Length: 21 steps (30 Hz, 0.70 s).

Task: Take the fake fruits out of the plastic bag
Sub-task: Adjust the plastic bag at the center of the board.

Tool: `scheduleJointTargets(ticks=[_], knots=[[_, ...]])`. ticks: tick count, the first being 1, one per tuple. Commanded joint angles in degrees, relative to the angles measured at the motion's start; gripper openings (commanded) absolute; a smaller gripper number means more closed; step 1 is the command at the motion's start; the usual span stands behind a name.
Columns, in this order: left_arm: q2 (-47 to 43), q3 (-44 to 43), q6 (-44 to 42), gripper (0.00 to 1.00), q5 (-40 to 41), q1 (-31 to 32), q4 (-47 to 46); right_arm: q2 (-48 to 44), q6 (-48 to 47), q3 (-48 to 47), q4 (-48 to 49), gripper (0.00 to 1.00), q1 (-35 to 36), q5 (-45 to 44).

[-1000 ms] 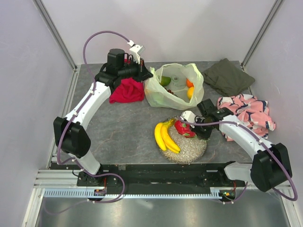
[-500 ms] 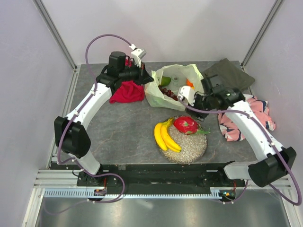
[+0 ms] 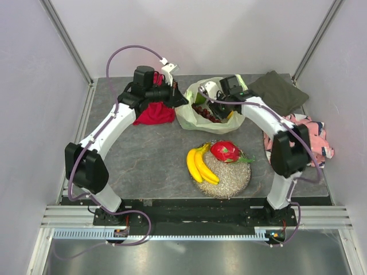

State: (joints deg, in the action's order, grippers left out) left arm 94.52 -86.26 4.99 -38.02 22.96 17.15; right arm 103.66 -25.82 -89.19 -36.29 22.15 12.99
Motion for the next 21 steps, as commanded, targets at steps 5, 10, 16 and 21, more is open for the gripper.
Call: scheduleJointTargets(ticks=[5,10,16,21], knots=[[-4.7,2.2,-1.4,0.02,-2.5,0.4,-1.0,1.6,3.9,3.2,6.9,0.3,-11.6,-12.6],[-5.0,2.9,-1.0,0.02,-3.2,0.9,-1.1,-1.3,3.1,6.7,8.1,0.53,-12.1,-16.1],[-4.4,3.6,-1.0,0.02,-3.5,3.9,-1.2,3.5,8.8,2.5,10.7,0.63,-11.4,-11.1],[-3.6,3.0,-1.6,0.02,-3.7,5.6,-0.5,11.3,10.9,-5.0,13.2,0.68,-10.5,-17.5]])
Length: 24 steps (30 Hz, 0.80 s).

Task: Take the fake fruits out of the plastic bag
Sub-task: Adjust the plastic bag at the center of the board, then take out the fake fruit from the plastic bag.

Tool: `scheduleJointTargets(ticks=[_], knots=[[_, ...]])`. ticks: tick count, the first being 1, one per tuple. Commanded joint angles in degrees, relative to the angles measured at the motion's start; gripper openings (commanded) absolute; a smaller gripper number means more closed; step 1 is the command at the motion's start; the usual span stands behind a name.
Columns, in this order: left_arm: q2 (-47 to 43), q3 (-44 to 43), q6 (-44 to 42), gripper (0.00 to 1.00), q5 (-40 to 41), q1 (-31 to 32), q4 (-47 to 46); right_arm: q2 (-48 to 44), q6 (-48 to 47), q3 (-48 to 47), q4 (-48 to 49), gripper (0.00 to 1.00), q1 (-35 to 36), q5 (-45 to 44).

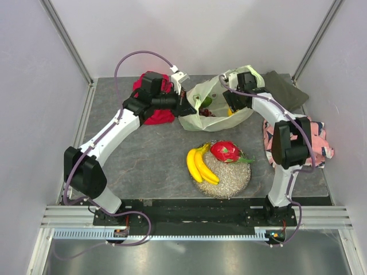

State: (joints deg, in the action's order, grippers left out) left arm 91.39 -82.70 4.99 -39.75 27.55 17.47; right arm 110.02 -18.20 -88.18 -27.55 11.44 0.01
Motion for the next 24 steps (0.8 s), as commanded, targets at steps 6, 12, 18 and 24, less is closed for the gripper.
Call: scheduleJointTargets(ticks=[6,12,18,24], knots=[[1.2,-1.2,-2.2,0.02,-2.1,1.3,0.0,13.0,3.5,-13.1,6.1,0.76,0.2,-9.5],[3.4,-3.2,-2.8,0.02,-2.0,1.6,1.0,22.2,4.5,-22.8,6.5,0.84,0.2,-11.1],[5.0,-4.1,-3.4,0.02,-1.8,2.2,1.7,28.8,3.8,-31.8,6.1,0.67,-0.2,-11.0],[5.6,-4.8,-3.9,0.02,-0.7,2.3,1.6,18.6,4.5,-26.1,6.4,0.29,-1.0,-3.9]])
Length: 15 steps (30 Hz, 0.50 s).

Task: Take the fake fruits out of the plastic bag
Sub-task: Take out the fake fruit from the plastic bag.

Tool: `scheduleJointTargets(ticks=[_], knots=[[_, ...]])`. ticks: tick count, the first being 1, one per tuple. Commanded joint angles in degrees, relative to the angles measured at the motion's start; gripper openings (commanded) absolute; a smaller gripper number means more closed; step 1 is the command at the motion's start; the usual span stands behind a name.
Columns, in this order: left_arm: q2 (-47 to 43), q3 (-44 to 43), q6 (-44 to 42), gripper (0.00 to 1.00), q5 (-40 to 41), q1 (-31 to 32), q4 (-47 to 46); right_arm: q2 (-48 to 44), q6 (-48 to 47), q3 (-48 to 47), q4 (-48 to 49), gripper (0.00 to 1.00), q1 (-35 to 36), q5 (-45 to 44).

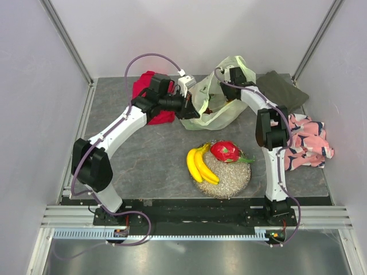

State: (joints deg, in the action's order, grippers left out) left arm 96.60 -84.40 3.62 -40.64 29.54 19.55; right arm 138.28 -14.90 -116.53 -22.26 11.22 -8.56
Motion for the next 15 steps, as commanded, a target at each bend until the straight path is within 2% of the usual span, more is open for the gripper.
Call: scheduleJointTargets(ticks=[1,5,6,10,15], knots=[[0.5,-3.3,-2.4,0.01,0.7,0.3,-0.4,-12.0,1.6,6.0,1.0,0.28,-0.9,7.0],[0.4,-4.4,-2.0,0.02,2.6,0.3,-1.3,-26.5,3.6,15.8,-1.0,0.27,-0.9,22.1],[0.4,-4.5,-2.0,0.01,2.8,0.3,-1.4,-28.6,4.9,17.5,-1.8,0.27,-0.9,29.1],[0.3,-5.1,-1.6,0.02,4.3,0.3,-2.1,-36.7,9.3,27.0,-6.2,0.27,-1.0,43.4],[-0.8,-4.7,-1.2,0.02,4.8,0.3,-2.2,-43.0,12.3,34.1,-7.5,0.24,-0.8,50.0]])
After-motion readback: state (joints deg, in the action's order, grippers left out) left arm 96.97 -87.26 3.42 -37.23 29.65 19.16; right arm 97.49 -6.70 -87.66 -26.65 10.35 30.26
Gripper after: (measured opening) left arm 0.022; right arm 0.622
